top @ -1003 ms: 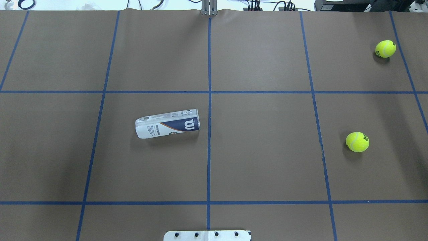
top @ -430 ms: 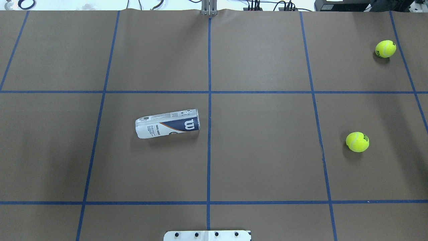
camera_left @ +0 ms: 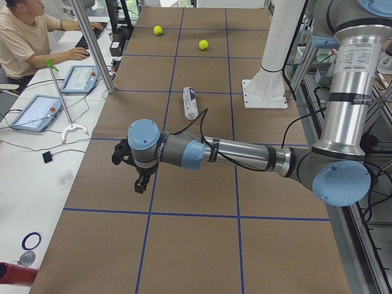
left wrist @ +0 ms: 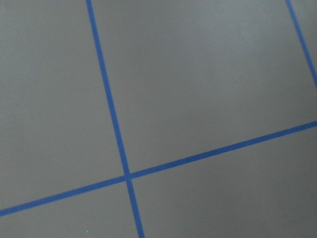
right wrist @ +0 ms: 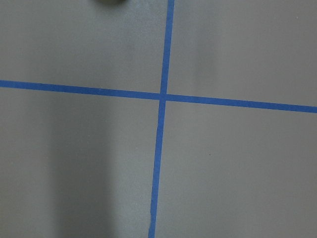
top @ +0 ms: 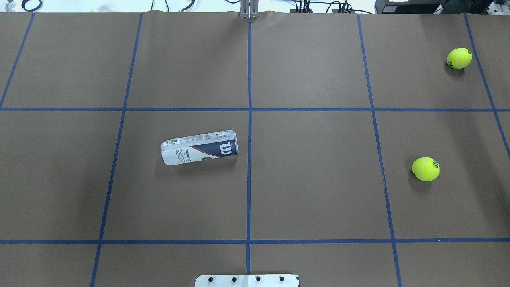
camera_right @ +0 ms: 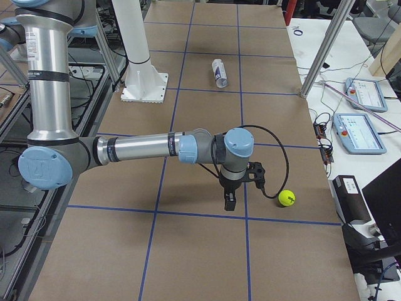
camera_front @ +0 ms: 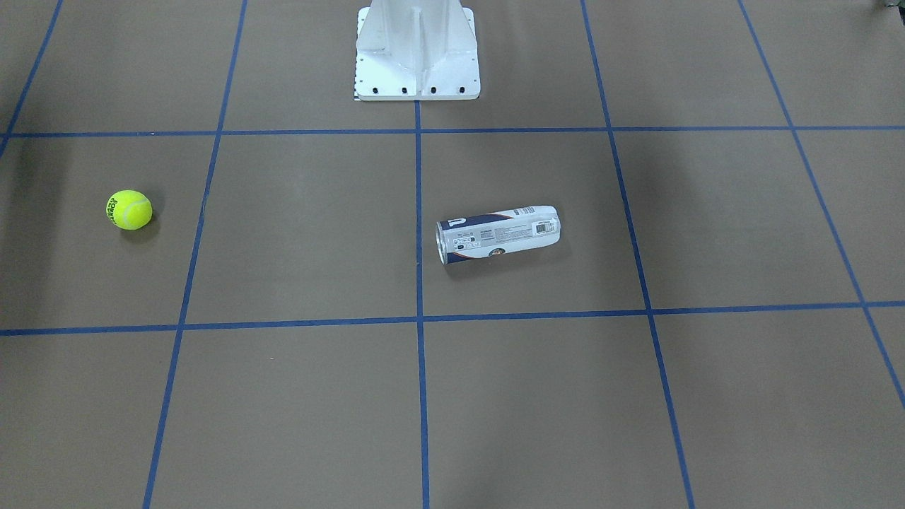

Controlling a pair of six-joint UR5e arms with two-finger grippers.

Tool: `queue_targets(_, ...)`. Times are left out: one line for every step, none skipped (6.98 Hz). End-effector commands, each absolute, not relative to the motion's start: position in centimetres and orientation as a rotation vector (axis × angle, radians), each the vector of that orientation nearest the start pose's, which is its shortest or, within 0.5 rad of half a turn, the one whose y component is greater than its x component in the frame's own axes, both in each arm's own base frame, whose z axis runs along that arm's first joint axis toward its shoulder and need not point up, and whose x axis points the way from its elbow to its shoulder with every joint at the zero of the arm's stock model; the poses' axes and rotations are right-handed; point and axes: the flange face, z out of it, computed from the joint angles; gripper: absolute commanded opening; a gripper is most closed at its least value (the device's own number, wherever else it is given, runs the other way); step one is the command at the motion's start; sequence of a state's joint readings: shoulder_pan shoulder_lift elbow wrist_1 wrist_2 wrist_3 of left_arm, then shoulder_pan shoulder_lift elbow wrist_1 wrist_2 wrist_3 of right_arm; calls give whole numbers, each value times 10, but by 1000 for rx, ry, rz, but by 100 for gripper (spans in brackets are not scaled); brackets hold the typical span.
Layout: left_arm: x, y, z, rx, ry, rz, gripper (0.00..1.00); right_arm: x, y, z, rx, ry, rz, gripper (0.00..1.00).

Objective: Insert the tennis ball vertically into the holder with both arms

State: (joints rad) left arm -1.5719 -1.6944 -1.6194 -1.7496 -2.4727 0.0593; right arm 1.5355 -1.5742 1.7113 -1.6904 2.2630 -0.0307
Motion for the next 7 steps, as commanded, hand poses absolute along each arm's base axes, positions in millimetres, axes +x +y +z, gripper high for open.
queue_targets(-3, -596, 453, 609, 894, 405, 100, 52, -490, 610, 13, -694, -69, 100)
queue_targets(47, -617, 398, 676, 917, 513, 100, 52, -490, 610, 13, -694, -69, 100)
queue_targets(99, -634, 336, 710, 958, 580, 100, 52, -490, 609, 15, -692, -69, 100)
queue_targets(169, -639, 279, 735, 991, 667, 100, 52, -490, 610, 13, -694, -67, 100)
queue_targets(231, -630, 240, 787, 964, 736, 99, 52, -490, 610, 11, -694, -67, 100)
queue_targets(292, -610, 201, 849, 936, 802, 99, 52, -490, 610, 11, -695, -67, 100)
queue_targets(331, -592, 190, 834, 963, 858, 99, 52, -490, 610, 13, -694, -67, 100)
